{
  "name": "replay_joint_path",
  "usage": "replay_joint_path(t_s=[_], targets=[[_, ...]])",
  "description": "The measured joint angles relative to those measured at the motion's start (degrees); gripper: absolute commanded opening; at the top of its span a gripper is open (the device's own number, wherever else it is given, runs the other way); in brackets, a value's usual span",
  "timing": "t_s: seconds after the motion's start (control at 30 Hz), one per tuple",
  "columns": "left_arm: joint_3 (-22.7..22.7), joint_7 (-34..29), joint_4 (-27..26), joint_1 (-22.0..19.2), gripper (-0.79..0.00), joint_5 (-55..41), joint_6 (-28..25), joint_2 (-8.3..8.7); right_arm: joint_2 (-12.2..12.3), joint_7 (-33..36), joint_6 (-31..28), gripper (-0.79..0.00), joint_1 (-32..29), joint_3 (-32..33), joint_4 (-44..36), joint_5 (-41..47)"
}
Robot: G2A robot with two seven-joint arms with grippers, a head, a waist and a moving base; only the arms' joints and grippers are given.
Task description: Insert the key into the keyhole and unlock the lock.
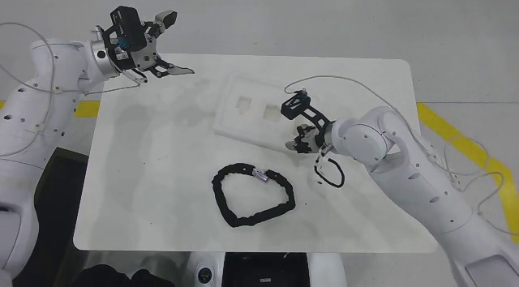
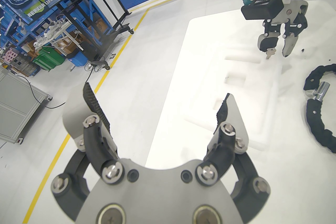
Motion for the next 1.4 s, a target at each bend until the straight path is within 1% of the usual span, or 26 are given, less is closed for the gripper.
replay_joint_path(t_s=[0.13, 0.27, 0.4, 0.57, 1.07, 1.4], targets=[[0.0, 0.0, 0.0, 0.0, 0.0, 0.0, 0.0, 0.0, -0.1, 0.4, 0.1, -0.585, 0.0, -0.1, 0.1, -1.0], [0.0, 0.0, 0.0, 0.0, 0.0, 0.0, 0.0, 0.0, -0.2, 0.7, 0.2, -0.64, 0.0, -0.1, 0.4, -1.7], [0.0, 0.0, 0.0, 0.0, 0.0, 0.0, 0.0, 0.0, -0.2, 0.8, 0.5, -0.72, 0.1, 0.1, 0.7, -2.4], [0.0, 0.0, 0.0, 0.0, 0.0, 0.0, 0.0, 0.0, -0.3, 1.1, 1.1, -0.785, 0.2, 0.2, 0.9, -3.9], [0.0, 0.0, 0.0, 0.0, 0.0, 0.0, 0.0, 0.0, -0.7, 1.0, 1.3, -0.785, 0.2, 0.6, 1.6, -5.1], [0.0, 0.0, 0.0, 0.0, 0.0, 0.0, 0.0, 0.0, -0.1, 3.1, 2.4, -0.785, -0.2, 3.3, -2.2, -10.0]])
